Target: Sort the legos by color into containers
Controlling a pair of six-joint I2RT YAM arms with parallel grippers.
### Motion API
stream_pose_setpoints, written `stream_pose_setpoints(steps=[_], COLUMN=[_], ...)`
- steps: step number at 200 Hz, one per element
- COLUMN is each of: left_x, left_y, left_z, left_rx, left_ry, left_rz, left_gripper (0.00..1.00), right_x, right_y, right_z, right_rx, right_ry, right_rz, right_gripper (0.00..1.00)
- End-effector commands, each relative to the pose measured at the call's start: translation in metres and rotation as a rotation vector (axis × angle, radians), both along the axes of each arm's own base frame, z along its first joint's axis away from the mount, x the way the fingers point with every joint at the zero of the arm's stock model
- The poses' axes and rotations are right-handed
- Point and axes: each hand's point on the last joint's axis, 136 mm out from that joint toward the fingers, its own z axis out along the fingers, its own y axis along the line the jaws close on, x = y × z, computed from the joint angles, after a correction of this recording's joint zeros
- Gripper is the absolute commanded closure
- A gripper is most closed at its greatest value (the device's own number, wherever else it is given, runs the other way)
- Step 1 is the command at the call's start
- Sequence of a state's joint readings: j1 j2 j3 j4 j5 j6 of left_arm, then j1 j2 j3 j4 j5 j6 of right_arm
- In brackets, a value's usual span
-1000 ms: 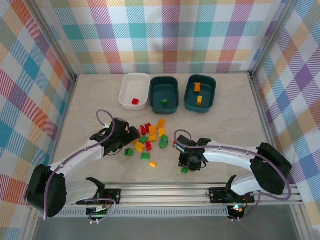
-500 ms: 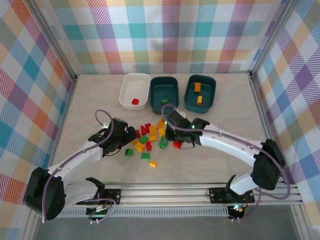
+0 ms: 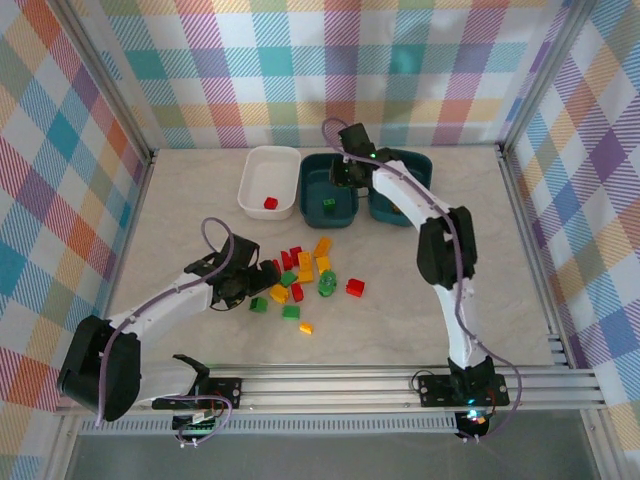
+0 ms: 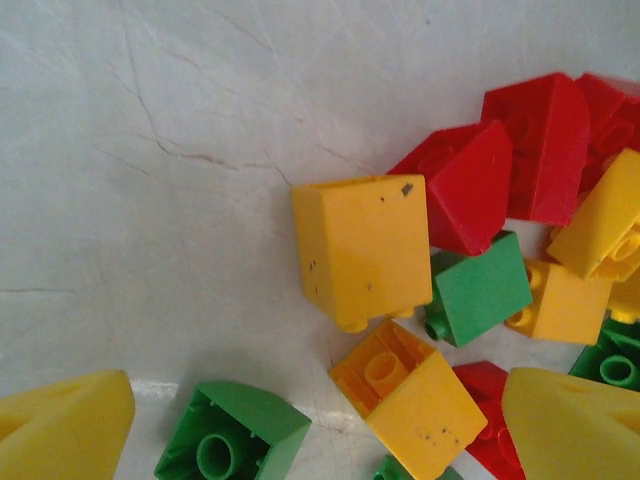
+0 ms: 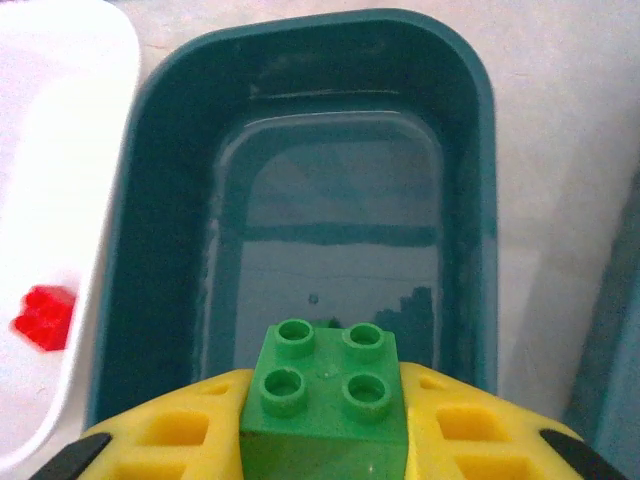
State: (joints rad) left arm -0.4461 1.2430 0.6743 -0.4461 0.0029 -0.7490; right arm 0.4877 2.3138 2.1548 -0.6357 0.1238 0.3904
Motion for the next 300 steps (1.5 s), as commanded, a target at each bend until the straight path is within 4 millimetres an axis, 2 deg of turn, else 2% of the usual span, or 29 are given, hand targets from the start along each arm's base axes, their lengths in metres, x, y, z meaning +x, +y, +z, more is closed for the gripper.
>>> stream_pose_setpoints(steps=[1,16,34,39,63,94,120,145,168,190,235,263,284,300], left_x=[-0.012,-0.014,-0.018,-0.019,-0.026,-0.031,-0.034,-0.033,-0.032,-0.031,-0.038,-0.029,-0.012,-0.004], left_y=[-0.001,-0.001,0.001,0.001,0.008,0.012,0.009,0.003,0.002,0.003,0.008,0.015,0.018,0.013], left_z=[-0.009,-0.009,-0.011,-0.012,-0.018,-0.030,-0.041,-0.049,-0.048,-0.046,-0.047,-0.029,-0.008,-0.002], left_rx=[-0.010,-0.009,0.004,0.011,0.061,0.125,0.149,0.152,0.162,0.168,0.175,0.208,0.253,0.250], left_ry=[0.049,0.053,0.064,0.066,0.088,0.121,0.154,0.168,0.163,0.150,0.160,0.086,0.011,0.013], left_rz=[-0.035,-0.043,-0.049,-0.051,-0.049,-0.062,-0.081,-0.095,-0.099,-0.096,-0.091,-0.081,-0.070,-0.076], left_gripper=[0.08,0.10,0.11,0.12,0.12,0.12,0.14,0.21,0.26,0.27,0.29,0.26,0.25,0.26], right_x=[-0.001,0.003,0.001,-0.001,-0.013,-0.045,-0.083,-0.116,-0.138,-0.137,-0.113,-0.111,-0.117,-0.125], right_y=[0.012,0.011,0.011,0.010,0.003,-0.006,-0.021,-0.036,-0.063,-0.095,-0.144,-0.150,-0.148,-0.149], right_z=[0.007,0.001,0.008,0.007,0.028,0.051,0.046,0.037,0.023,0.011,-0.001,-0.002,-0.007,-0.012], right_rx=[-0.025,-0.034,-0.030,-0.031,-0.001,0.072,0.117,0.134,0.068,-0.019,-0.042,-0.014,-0.002,-0.001], right_ry=[0.043,0.068,0.059,0.060,0.010,-0.022,-0.007,0.015,0.008,0.000,0.036,0.047,0.061,0.074], right_rz=[0.102,0.096,0.100,0.099,0.091,0.086,0.066,0.049,0.006,-0.069,-0.204,-0.213,-0.205,-0.199], right_gripper=[0.66,0.56,0.44,0.42,0.38,0.35,0.35,0.36,0.36,0.34,0.30,0.30,0.30,0.30])
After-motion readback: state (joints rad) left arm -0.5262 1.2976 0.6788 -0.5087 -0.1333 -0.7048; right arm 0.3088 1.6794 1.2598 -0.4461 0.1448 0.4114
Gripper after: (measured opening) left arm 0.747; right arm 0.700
